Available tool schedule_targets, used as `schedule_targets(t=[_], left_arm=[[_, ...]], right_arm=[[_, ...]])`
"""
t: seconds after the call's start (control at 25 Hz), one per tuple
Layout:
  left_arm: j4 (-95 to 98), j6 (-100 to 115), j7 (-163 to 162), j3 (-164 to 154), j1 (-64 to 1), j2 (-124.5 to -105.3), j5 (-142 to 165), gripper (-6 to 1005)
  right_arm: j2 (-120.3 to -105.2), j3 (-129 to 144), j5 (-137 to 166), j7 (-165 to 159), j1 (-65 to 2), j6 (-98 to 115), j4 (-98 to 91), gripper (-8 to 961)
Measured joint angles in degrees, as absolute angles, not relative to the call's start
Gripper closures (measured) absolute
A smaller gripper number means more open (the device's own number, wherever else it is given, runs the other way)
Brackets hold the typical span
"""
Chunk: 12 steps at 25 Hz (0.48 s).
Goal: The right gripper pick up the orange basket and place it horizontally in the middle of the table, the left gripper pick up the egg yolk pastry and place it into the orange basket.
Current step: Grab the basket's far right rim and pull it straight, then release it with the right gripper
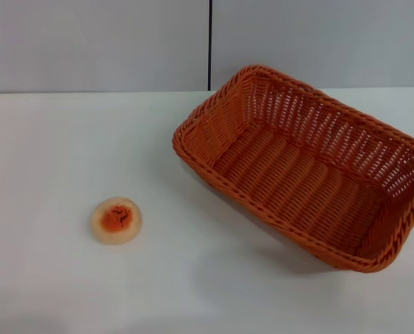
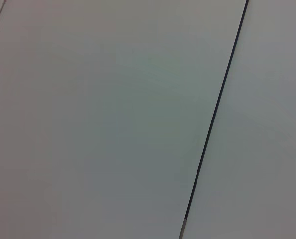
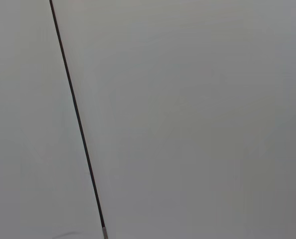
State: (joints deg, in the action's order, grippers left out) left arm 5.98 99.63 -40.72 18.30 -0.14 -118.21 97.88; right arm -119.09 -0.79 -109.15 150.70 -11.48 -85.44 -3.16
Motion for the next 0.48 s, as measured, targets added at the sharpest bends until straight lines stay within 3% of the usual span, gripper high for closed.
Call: schedule_targets(t=[0.48], left_arm=[[6.08,99.48,-40.69,18.28,-0.54,-118.18,97.87,234]], right_arm=[[-119.07,-0.76,-109.15,150.66,-11.71,-84.74,-3.07,123]])
